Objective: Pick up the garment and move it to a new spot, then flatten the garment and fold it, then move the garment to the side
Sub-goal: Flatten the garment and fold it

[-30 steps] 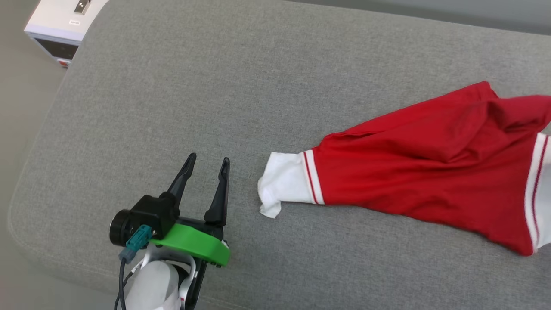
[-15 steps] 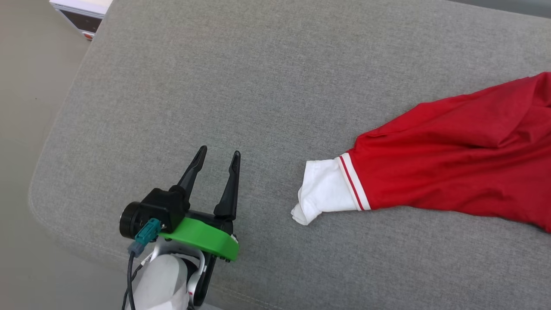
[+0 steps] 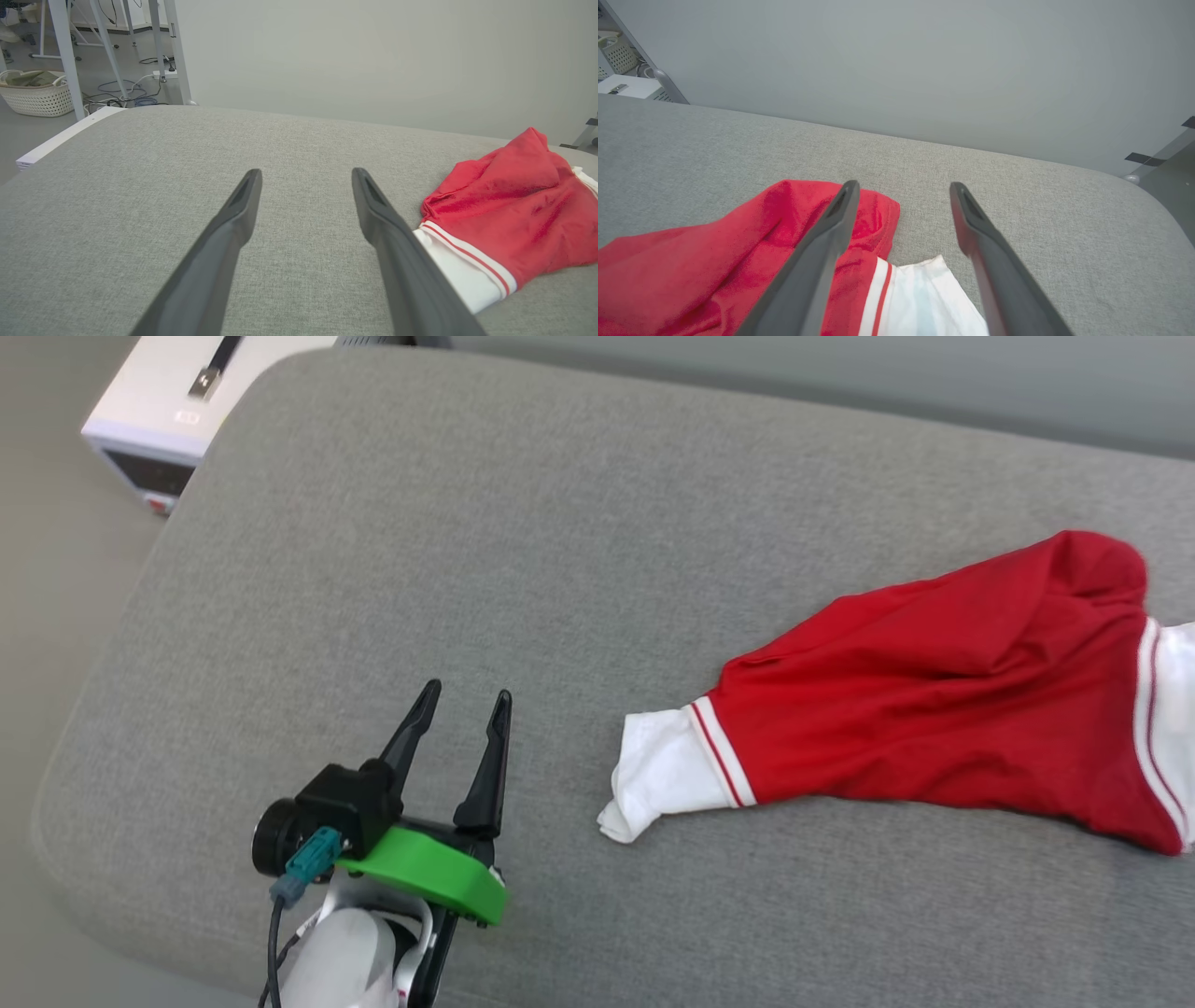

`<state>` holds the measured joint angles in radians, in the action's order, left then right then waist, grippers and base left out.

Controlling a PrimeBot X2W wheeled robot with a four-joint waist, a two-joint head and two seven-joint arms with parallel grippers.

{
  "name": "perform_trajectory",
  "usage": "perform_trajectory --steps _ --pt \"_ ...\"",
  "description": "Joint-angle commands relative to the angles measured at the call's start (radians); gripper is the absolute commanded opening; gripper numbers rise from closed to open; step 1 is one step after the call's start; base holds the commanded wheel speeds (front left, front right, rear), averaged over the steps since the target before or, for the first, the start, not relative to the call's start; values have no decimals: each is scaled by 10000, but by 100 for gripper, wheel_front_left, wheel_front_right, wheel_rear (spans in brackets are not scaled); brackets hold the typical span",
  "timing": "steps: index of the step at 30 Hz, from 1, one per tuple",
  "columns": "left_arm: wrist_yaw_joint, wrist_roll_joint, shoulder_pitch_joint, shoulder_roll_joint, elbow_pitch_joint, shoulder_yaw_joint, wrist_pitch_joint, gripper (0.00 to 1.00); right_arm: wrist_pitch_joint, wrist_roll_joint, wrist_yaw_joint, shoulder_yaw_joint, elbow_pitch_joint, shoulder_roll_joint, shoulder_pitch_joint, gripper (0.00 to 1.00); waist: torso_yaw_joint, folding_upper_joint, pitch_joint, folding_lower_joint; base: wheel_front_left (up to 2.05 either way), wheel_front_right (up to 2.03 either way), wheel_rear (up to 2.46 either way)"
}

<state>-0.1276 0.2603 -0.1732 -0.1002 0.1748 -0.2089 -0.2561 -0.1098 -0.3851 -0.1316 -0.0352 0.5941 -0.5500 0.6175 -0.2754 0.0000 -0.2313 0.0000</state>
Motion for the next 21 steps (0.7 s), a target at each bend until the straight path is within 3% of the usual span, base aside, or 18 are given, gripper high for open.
perform_trajectory --steps 1,10,21 --pt "-30 125 144 -69 3 -18 -57 100 331 -171 9 -76 -337 119 -337 100 741 0 803 0 0 0 0" --pt "-30 574 628 -293 246 -387 -57 100 2166 -614 9 435 -3196 1280 -2998 100 1621 0 1742 0 0 0 0" --pt "-30 941 807 -369 747 -742 -57 100 2755 278 9 1332 -6200 3390 -6224 100 2208 0 1805 0 0 0 0"
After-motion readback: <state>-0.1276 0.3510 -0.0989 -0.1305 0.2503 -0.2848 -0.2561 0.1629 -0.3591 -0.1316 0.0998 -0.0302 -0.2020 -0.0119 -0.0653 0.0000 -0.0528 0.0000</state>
